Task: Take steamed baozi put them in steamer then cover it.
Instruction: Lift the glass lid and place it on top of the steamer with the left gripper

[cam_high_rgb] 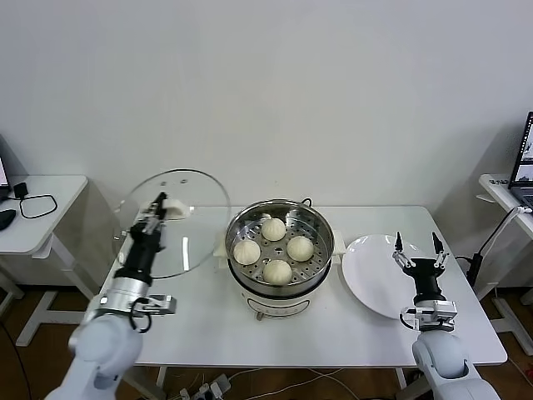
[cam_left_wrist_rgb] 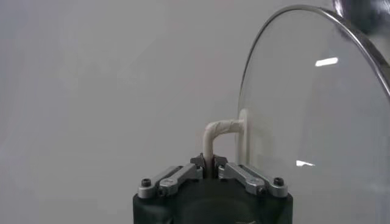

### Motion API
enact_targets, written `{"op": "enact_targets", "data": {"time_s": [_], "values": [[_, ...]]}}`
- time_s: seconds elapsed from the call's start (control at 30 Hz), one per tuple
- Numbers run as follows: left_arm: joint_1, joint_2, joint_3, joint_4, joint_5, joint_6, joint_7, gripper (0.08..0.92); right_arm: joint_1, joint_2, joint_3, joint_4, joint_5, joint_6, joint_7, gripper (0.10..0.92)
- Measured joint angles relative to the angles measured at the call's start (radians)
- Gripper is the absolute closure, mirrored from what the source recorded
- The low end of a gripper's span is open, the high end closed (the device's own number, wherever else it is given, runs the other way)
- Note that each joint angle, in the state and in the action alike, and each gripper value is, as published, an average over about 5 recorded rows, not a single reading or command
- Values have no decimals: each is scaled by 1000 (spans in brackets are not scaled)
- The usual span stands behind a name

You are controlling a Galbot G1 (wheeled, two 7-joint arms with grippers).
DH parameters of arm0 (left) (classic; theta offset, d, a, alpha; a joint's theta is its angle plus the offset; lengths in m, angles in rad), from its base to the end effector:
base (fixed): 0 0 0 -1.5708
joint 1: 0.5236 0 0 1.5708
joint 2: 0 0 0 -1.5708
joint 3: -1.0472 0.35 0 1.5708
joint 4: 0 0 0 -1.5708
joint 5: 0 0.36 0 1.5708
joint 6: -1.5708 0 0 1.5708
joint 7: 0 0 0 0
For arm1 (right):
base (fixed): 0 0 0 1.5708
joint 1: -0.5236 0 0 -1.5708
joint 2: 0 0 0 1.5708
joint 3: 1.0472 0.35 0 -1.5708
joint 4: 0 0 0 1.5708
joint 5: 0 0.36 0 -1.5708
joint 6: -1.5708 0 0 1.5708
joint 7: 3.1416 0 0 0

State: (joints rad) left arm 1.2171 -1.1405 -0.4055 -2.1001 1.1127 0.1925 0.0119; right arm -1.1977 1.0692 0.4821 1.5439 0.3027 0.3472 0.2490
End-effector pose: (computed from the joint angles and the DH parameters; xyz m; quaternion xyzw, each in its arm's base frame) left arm 0.2757 0.0369 -0.2179 -0.0368 0.7380 0.6611 0.1304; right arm 0.3071 -0.1599 -0.3728 0.0856 0.9890 -0.0827 0.0882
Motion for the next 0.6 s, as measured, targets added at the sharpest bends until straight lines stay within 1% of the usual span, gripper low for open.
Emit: {"op": "enact_targets", "data": {"time_s": [0.1, 0.23, 0.4, 0.6], "values": [[-24, -19, 85, -24, 26, 54, 48, 814, 0, 5, 2, -1, -2, 0, 0, 203], [-68, -58, 198, -22, 78, 115, 108, 814, 3, 13, 4, -7, -5, 0, -2, 203], [-129, -116, 316, 17, 170, 174, 172, 814, 6, 26, 8, -19, -11, 2, -5, 203], [-193, -180, 422, 75, 263, 230, 230, 814, 8, 43, 16, -36, -19, 7, -7, 203]]}}
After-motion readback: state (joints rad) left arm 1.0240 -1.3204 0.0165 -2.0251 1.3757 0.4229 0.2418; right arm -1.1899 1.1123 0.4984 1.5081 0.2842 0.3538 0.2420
